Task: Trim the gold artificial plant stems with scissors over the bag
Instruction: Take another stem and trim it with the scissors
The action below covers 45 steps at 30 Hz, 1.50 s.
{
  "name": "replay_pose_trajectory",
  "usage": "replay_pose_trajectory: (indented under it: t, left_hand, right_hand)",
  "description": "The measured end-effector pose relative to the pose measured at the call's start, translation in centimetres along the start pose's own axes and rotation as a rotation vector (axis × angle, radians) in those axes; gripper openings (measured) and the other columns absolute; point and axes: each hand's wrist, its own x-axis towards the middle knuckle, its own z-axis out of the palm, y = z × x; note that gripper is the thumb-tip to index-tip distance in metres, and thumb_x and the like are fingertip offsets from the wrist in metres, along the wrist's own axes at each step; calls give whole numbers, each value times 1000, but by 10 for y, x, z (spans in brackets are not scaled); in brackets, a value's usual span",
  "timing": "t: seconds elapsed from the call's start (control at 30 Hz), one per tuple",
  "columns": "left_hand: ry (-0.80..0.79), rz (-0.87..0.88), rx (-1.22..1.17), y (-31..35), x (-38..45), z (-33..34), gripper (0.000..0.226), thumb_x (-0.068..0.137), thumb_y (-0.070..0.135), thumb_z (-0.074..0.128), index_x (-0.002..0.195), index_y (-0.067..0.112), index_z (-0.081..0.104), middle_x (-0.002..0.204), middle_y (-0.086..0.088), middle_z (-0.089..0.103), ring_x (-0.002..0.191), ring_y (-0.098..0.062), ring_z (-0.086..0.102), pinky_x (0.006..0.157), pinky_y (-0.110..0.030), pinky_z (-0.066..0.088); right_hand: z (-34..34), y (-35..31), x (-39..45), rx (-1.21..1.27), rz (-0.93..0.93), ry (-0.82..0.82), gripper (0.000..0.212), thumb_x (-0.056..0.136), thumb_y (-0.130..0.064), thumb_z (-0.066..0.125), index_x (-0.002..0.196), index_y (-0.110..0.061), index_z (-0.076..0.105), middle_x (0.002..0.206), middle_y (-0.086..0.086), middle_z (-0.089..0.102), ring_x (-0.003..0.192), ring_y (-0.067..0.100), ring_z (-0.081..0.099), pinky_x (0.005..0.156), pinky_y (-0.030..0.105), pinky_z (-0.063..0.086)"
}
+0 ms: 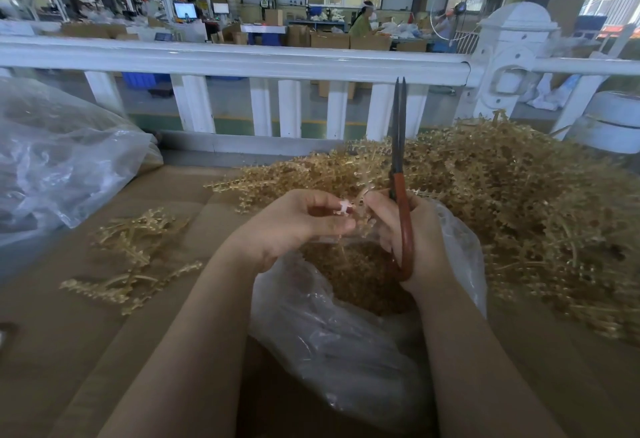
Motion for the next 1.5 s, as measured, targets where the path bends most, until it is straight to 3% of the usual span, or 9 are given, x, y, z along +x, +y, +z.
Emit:
replay_pose_trajectory:
  t: [0.13, 0.47, 0.6, 0.9, 0.97, 1.13, 1.23, 1.37, 1.5]
  left_hand:
    - [91, 17, -102, -1, 2, -1, 5, 86, 10, 70, 90, 12, 70, 79, 2, 75, 69, -6, 69, 62, -16, 51]
    - [166, 76, -421, 4, 1, -5, 8, 89, 17, 60, 88, 14, 53, 86, -6, 75, 77, -22, 73, 74, -35, 59]
    - [152, 101, -472, 5, 2, 0, 28, 74, 12, 73, 84, 15, 47, 79, -6, 71, 72, -23, 72, 66, -30, 60]
    - [260, 210, -300, 5, 6, 5, 41, 59, -1, 81, 83, 13, 50, 69, -1, 68, 65, -17, 69, 61, -26, 56]
    - [276, 212, -268, 5, 5, 5, 41, 60, 0, 81, 86, 11, 51, 70, -5, 69, 66, -19, 71, 59, -28, 53]
    - [313, 167, -223, 5, 5, 6, 49, 60, 9, 85, 99, 4, 56, 85, -23, 63, 77, -29, 60, 68, -37, 47]
    - [277, 91, -228, 5, 5, 7, 43, 61, 19, 85, 92, 6, 59, 80, -11, 71, 70, -20, 66, 60, -25, 51]
    - [191, -72, -118, 5, 1, 8, 42, 62, 43, 80, 84, 9, 71, 79, -3, 76, 71, -12, 70, 67, -22, 53]
    - [128, -86, -142, 7, -1, 9, 19, 64, 36, 81, 73, 19, 79, 80, -5, 76, 64, -7, 65, 60, -16, 49]
  right_hand:
    - [-1, 0, 0, 25, -27, -13, 17, 94, -12, 69, 78, -12, 64, 47, -12, 54, 39, -2, 51, 42, 8, 39]
    - [-4, -2, -3, 14, -118, -23, 31, 98, -15, 62, 97, 15, 64, 49, -15, 56, 43, -1, 48, 46, 11, 39]
    - [-1, -2, -4, 7, -112, -19, 31, 96, -15, 65, 101, 15, 64, 48, -14, 55, 44, -2, 50, 49, 9, 40]
    - [1, -6, -6, 119, -84, -76, 19, 91, -14, 68, 98, 4, 62, 46, -10, 55, 38, 0, 44, 43, 11, 36]
    - [1, -7, -6, 122, -47, -87, 24, 80, -22, 75, 92, -4, 63, 46, -11, 51, 38, 0, 40, 41, 13, 34]
    - [0, -2, -2, 105, -73, -116, 12, 82, -3, 76, 83, -12, 68, 58, -11, 63, 49, -2, 58, 48, 9, 43]
    - [0, 0, -2, 99, -96, -115, 15, 83, 0, 76, 82, -14, 70, 64, -10, 66, 52, -1, 59, 51, 10, 44]
    - [0, 0, -2, 150, -92, -127, 14, 81, -4, 76, 79, -15, 67, 65, -9, 66, 53, -1, 59, 51, 11, 45]
    - [-1, -1, -3, 151, -84, -128, 15, 72, -17, 80, 81, -16, 68, 79, 4, 70, 66, 10, 67, 60, 20, 52]
